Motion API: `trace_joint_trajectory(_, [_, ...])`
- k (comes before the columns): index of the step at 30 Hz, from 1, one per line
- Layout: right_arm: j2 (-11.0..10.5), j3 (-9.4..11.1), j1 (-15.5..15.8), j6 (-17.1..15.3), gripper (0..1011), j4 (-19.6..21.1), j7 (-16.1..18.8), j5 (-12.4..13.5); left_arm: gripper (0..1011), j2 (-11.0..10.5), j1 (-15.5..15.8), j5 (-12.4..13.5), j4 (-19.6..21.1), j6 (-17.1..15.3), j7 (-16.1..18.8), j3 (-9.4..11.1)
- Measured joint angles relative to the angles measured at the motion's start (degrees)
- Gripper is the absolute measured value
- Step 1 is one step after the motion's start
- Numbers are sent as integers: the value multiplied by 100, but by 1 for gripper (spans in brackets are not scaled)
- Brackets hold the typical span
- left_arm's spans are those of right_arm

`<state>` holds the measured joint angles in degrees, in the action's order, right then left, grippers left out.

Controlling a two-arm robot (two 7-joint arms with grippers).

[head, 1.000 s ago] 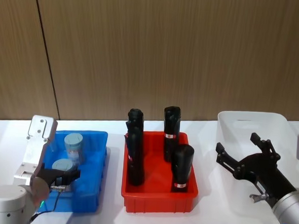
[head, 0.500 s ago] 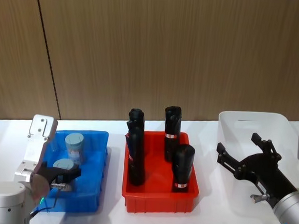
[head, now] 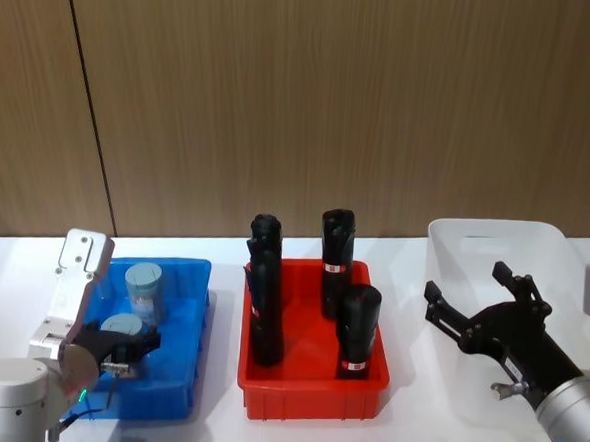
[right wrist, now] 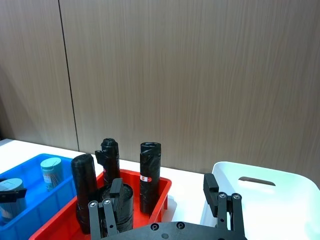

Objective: Pick the cotton swabs from the blue box and place them into the white box.

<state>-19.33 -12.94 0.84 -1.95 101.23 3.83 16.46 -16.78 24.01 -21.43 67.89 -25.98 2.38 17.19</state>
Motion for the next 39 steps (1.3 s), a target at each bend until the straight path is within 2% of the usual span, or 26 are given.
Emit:
trace_joint_trajectory(2, [0, 0, 0, 0, 1002, 0, 0, 0, 925, 7, 9, -6, -24, 4, -9, -4])
trace_joint_trajectory(11, [0, 0, 0, 0, 1002, 0, 0, 0, 670, 19, -9, -119, -52, 31, 37, -46])
trace_joint_trajectory(22, [0, 0, 0, 0, 1002, 0, 0, 0, 666, -15, -137, -157, 144, 178, 90, -79])
trace_joint_trajectory(30, [0, 0, 0, 0, 1002, 0, 0, 0, 666, -89, -276, 23, 558, 430, 11, -81])
trace_joint_trajectory(39, [0, 0, 0, 0, 1002, 0, 0, 0, 666, -210, -415, 272, 1121, 723, -322, -81])
